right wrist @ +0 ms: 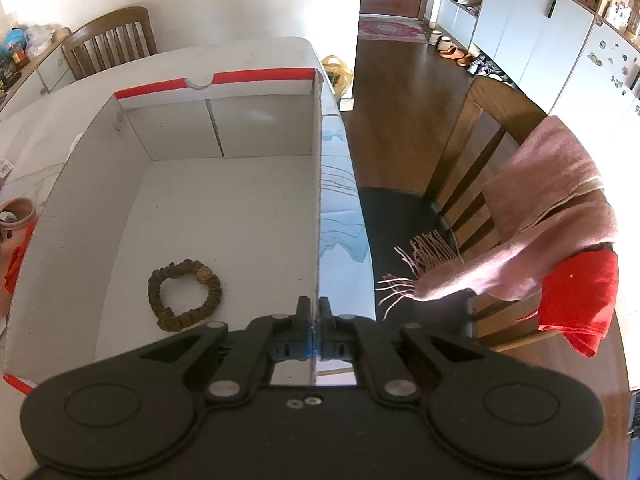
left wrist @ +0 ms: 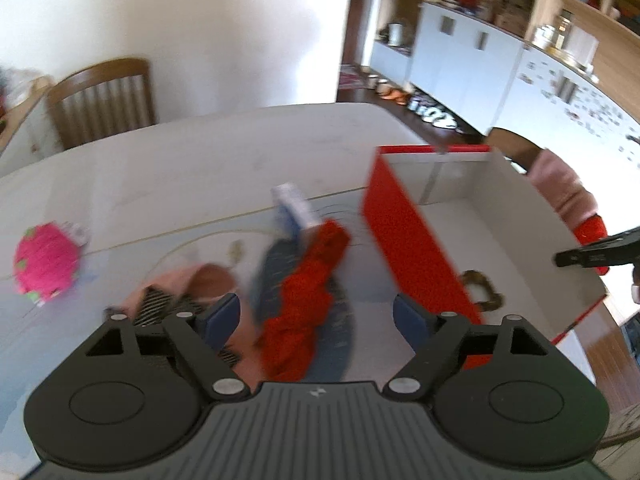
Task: Organize objects
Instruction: 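Move the left gripper back over the black dotted glove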
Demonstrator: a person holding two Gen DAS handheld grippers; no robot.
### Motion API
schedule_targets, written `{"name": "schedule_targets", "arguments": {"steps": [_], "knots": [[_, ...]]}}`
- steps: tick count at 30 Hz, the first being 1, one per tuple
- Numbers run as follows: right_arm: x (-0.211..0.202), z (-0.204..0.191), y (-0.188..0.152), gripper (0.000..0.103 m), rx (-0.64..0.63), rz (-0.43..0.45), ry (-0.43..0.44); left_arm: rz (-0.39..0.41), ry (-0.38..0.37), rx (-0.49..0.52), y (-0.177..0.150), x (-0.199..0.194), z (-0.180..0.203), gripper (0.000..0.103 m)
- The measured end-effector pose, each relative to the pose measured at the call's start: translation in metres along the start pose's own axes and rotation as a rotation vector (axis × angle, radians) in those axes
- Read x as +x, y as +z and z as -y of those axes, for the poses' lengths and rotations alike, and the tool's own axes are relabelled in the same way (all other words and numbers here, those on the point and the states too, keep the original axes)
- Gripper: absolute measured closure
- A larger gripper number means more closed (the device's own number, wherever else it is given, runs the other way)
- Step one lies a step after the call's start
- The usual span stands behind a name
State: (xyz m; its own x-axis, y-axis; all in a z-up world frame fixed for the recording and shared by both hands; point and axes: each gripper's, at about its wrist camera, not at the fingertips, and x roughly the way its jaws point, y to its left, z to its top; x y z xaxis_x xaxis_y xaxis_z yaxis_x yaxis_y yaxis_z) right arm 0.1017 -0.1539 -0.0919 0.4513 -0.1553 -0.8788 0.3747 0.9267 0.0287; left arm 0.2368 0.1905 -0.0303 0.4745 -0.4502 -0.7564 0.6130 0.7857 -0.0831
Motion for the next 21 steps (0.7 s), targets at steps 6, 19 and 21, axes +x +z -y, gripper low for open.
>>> {"name": "schedule_targets", "arguments": {"steps": [6,19,21], "knots": [[0.001,-0.001,0.0,0.101,0.001,-0.004,-0.008,0.007,0.074,-0.066,-0.018,-0.009,-0.046,0.008],[0.001,-0.004,0.001,0.1,0.001,-0.012,-0.039,-0.073,0.165,-0.09,-0.062,0.017,-0.116,0.002],[0.001,-0.005,0.0,0.1,0.003,-0.014,-0.041,-0.09,0.168,-0.069,-0.068,0.022,-0.119,0.002]]}}
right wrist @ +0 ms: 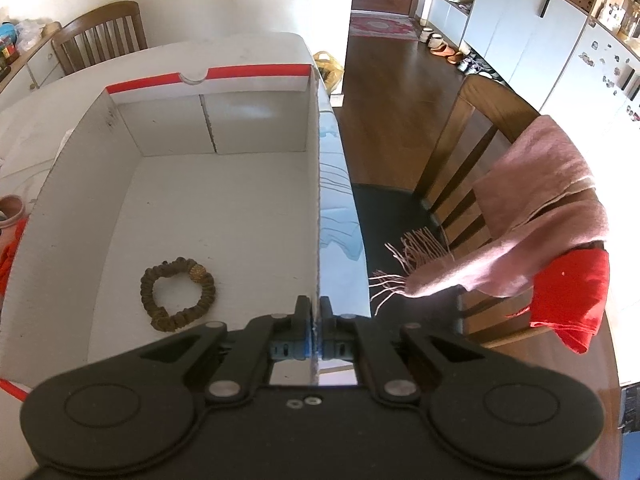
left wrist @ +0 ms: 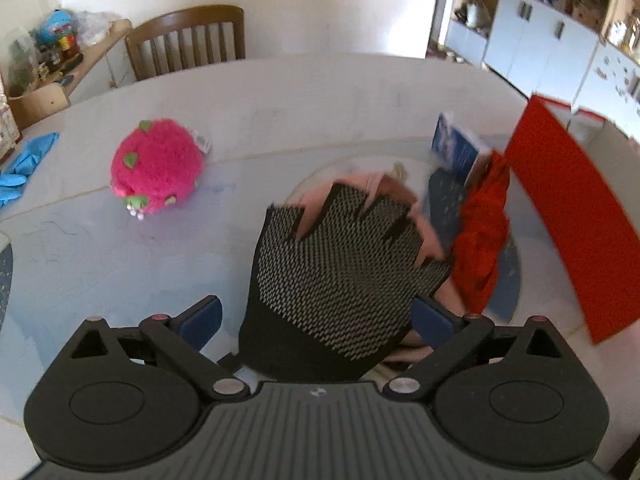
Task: Organize objects
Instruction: 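Move the left gripper back over the black dotted glove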
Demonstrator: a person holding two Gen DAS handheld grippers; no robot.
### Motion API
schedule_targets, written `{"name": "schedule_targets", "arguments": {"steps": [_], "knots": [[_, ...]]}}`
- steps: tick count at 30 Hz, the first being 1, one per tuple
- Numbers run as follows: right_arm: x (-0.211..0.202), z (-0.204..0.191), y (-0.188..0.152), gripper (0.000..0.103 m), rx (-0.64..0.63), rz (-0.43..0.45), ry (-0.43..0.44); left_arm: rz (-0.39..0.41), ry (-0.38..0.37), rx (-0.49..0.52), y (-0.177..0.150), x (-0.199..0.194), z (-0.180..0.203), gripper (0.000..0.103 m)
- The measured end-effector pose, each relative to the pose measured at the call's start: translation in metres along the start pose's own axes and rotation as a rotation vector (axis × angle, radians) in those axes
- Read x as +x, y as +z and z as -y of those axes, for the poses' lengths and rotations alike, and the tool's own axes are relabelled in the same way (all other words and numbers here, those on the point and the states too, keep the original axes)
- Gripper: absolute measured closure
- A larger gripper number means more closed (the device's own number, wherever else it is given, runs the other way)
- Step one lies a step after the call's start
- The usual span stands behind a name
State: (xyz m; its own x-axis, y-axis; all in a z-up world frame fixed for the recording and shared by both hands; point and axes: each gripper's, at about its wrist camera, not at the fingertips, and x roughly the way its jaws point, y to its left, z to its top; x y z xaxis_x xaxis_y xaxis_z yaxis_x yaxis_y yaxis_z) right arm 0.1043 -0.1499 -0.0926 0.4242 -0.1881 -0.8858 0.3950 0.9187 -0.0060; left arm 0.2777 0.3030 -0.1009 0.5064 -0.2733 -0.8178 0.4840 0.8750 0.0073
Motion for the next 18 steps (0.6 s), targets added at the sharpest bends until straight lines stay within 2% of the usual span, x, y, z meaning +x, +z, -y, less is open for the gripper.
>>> {"name": "schedule_targets", "arguments": {"steps": [2,10,15,18], "knots": [[0.0,-0.001,0.0,0.1,-0.003,-0.001,-0.004,-0.007,0.017,0.006,-0.003,0.004,-0.002,0.002],[0.0,-0.003,0.0,0.099,-0.001,-0.005,-0.015,-0.019,0.001,0.034,-0.008,0.011,0.003,0.002],[0.0,-0.003,0.0,0.099,0.002,-0.005,-0.017,-0.02,-0.01,0.09,-0.01,0.008,0.014,0.002],[0.0,-0.003,0.0,0.099,0.0,-0.006,-0.017,-0.025,0.03,0.098,-0.01,0.011,0.015,0.002]]}}
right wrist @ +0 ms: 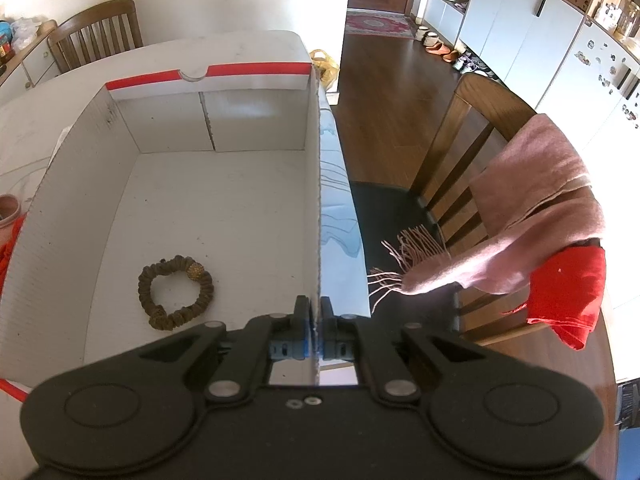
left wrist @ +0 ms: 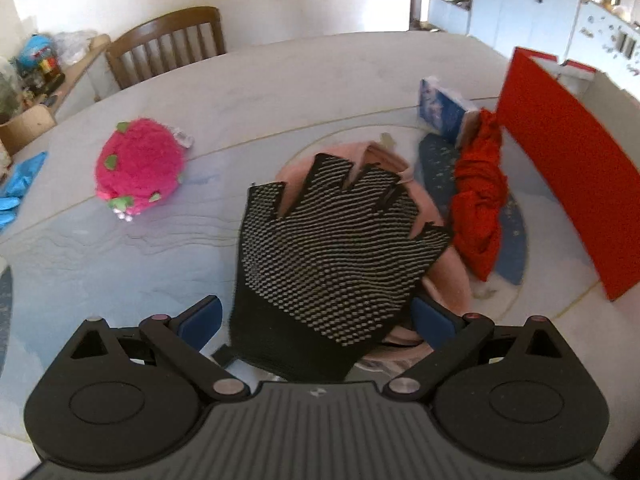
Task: Organize objects
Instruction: 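Move the left gripper back over the black dotted glove, then close the left gripper on the black dotted glove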
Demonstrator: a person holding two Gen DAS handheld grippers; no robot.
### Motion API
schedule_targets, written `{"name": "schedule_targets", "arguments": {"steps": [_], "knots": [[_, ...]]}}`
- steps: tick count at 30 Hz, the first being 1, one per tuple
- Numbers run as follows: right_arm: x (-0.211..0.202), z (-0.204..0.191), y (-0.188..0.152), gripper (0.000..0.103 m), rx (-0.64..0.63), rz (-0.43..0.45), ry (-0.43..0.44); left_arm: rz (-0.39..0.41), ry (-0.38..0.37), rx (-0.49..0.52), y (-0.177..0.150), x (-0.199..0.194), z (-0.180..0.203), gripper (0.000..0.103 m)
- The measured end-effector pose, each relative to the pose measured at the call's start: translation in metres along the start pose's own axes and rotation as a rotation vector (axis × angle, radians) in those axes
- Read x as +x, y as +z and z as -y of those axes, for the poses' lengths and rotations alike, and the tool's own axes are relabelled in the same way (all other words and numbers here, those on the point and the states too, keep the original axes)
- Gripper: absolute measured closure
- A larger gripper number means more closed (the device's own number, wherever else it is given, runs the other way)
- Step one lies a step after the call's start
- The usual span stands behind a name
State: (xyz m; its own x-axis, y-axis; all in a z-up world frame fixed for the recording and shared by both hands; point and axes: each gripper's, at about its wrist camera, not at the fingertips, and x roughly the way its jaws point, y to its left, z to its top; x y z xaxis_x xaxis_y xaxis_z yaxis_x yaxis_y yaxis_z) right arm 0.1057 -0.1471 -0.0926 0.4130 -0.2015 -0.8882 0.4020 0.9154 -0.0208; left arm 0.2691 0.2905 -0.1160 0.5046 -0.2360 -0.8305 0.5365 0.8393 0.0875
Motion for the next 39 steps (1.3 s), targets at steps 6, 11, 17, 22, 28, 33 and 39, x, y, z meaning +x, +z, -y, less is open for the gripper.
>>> {"name": "schedule_targets", "arguments": {"steps": [6,11,17,22,28,33,39], "knots": [[0.0,0.0,0.0,0.099,-0.001,0.001,0.001,-0.017,0.015,-0.018,-0.001,0.009,-0.001,0.003],[0.002,-0.001,0.0,0.099,-0.004,0.001,0.003,-0.016,-0.009,-0.065,0.002,0.007,-0.004,0.035],[0.002,0.0,-0.001,0.099,-0.006,0.002,0.01,0.009,-0.044,-0.119,0.007,-0.004,-0.007,0.067],[0.001,0.0,-0.001,0.099,-0.008,0.007,0.02,0.031,-0.021,-0.124,0.014,-0.013,-0.007,0.09],[0.001,0.001,-0.002,0.099,-0.012,0.01,0.035,0.088,-0.025,-0.14,0.029,-0.032,-0.013,0.094],[0.001,0.002,-0.002,0.099,-0.01,0.014,0.047,0.123,-0.057,-0.199,0.041,-0.044,-0.02,0.095],[0.002,0.004,-0.002,0.1,-0.011,0.016,0.059,0.185,-0.127,-0.256,0.055,-0.065,-0.023,0.096]]}}
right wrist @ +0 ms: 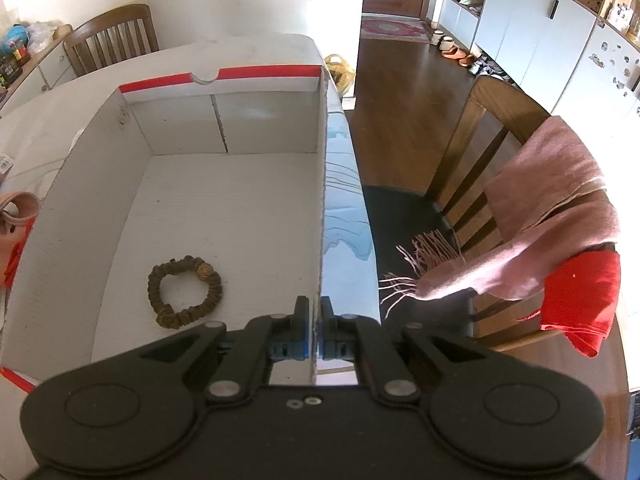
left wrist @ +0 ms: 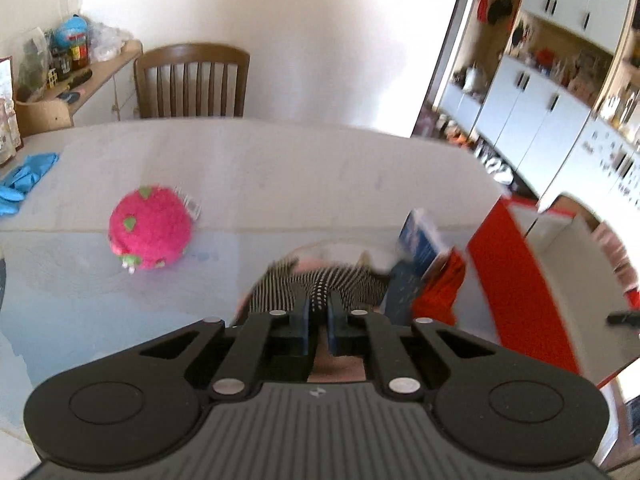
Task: Organize objects
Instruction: 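Close the left gripper on the black dotted glove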
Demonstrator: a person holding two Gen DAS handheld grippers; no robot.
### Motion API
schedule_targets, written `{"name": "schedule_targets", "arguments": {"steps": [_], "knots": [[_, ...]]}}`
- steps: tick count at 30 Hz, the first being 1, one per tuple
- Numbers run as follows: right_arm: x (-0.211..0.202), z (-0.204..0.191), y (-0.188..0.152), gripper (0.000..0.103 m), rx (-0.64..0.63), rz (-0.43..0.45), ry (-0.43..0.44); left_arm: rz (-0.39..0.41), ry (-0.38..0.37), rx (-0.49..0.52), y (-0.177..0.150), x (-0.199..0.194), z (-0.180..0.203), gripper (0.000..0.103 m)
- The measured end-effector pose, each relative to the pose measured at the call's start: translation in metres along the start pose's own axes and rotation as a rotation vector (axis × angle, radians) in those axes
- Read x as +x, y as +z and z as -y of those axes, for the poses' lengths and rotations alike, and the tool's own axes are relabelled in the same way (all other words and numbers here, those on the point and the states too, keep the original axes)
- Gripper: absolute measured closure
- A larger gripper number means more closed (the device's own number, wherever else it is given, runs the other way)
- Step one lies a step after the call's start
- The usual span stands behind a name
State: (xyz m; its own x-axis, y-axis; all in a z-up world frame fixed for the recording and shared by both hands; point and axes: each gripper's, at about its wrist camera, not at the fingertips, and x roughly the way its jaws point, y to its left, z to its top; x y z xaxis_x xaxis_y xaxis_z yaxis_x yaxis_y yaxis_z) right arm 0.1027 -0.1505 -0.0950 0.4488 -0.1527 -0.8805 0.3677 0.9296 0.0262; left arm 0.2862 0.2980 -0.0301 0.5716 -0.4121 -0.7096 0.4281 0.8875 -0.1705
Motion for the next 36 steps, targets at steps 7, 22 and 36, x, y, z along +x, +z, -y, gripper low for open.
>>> {"name": "schedule_targets", "arguments": {"steps": [7,22,36], "knots": [[0.001,0.001,0.0,0.099,-0.005,0.001,0.01,0.032,-0.041,0.016,0.016,-0.01,0.014,0.096],[0.002,0.003,-0.002,0.099,-0.013,-0.005,0.022,-0.129,0.09,0.097,-0.017,0.019,0.01,0.058],[0.004,0.001,-0.002,0.099,-0.024,-0.012,0.016,-0.193,0.186,-0.031,-0.054,0.038,-0.027,0.029]]}}
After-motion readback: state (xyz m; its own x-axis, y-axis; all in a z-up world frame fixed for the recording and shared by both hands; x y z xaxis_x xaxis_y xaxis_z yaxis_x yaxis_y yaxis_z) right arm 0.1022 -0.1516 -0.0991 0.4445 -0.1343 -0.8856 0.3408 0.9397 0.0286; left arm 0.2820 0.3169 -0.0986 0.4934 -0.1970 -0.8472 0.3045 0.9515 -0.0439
